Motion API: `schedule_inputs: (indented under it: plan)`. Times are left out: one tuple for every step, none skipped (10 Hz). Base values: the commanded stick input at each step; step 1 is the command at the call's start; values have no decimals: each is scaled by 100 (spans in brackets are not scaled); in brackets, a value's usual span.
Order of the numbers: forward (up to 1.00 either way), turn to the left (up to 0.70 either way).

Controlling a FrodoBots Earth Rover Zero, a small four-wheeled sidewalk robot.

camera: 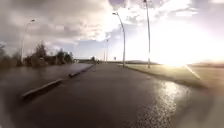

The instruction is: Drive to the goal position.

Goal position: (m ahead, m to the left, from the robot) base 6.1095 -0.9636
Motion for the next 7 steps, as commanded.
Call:
schedule_inputs:
  plan:
    - [70, 0]
    - [70, 0]
    - [70, 0]
    - [70, -1]
    - [70, -9]
    - [70, -14]
    - [70, -14]
